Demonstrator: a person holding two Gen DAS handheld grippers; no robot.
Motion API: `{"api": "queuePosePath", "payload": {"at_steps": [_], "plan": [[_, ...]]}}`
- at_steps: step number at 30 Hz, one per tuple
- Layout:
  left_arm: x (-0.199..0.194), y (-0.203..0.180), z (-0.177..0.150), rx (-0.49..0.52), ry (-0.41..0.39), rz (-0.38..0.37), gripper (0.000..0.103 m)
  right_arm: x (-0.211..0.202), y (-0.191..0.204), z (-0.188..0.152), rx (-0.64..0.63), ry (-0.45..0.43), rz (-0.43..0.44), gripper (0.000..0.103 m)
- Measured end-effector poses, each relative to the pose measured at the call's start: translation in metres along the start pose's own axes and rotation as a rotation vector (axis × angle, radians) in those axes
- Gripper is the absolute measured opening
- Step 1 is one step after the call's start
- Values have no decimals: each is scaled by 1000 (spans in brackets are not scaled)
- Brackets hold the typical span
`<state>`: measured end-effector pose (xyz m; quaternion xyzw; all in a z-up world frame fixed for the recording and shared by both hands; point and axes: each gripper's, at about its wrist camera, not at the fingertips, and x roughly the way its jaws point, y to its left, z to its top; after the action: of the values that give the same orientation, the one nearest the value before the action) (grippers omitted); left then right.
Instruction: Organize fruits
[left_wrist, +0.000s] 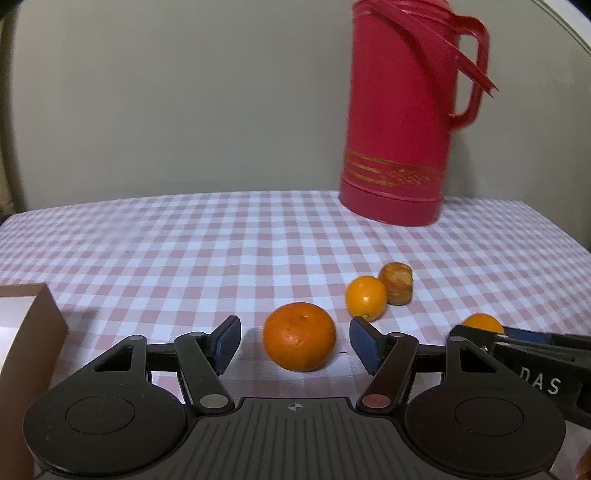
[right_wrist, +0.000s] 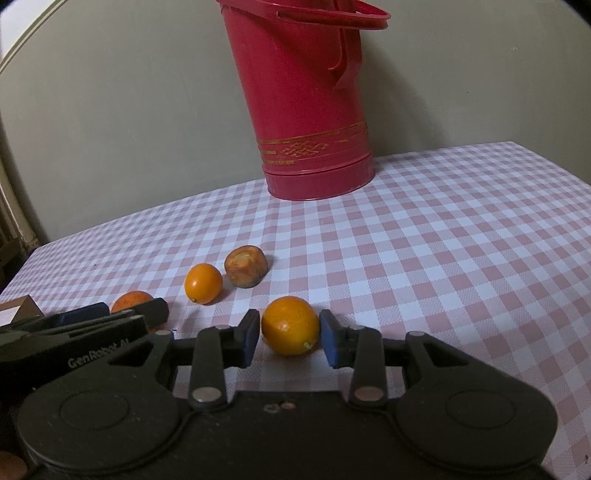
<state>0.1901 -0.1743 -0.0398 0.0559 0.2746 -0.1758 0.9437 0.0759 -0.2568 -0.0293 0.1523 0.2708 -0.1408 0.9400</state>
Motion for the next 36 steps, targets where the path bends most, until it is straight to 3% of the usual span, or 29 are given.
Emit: {"api": "queuePosePath", "payload": {"at_steps": [2, 12, 36], "plan": [[2, -1, 0, 3, 14, -9, 43, 1, 0, 0, -2, 1, 0, 29], [-7, -1, -2, 2, -2, 16, 41, -3, 5, 1, -37, -13, 5, 25], [-68, 27, -21, 25, 8, -7, 41, -39, 46, -10, -137, 12, 141, 25]]}}
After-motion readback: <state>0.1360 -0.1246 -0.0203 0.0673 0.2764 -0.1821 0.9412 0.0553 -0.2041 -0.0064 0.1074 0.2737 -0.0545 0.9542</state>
